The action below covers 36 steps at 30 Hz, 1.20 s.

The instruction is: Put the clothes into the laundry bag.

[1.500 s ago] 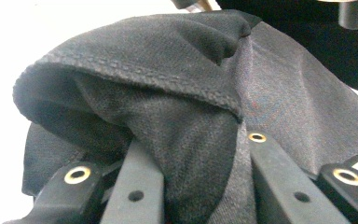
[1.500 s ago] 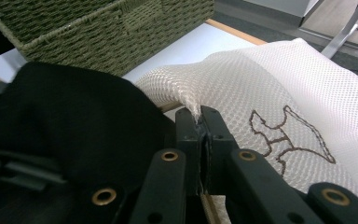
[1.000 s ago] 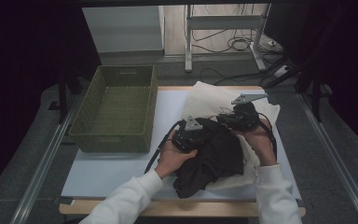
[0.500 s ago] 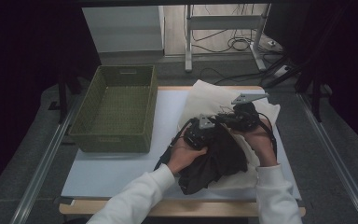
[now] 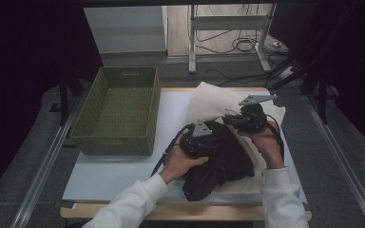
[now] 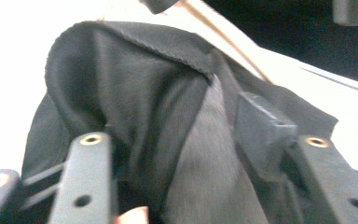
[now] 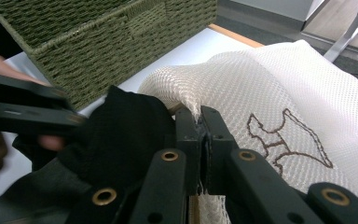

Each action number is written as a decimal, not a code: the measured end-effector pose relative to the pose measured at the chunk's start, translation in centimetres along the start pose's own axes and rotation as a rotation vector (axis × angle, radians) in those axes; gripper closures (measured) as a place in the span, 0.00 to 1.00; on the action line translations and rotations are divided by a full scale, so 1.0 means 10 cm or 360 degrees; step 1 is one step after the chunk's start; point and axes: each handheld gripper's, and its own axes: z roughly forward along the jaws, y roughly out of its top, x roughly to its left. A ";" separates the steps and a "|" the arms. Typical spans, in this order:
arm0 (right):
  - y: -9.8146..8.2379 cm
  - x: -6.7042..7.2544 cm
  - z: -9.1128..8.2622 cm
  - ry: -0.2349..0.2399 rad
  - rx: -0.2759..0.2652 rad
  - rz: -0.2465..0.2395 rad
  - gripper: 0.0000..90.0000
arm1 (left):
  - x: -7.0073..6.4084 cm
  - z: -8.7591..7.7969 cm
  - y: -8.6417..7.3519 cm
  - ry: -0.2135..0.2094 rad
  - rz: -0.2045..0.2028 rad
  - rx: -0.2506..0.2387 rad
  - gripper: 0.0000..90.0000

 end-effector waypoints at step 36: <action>0.01 0.01 0.00 -0.0012 0.0002 -0.0011 0.97 | 0.19 -0.03 -0.53 0.0046 -0.0067 0.0252 0.87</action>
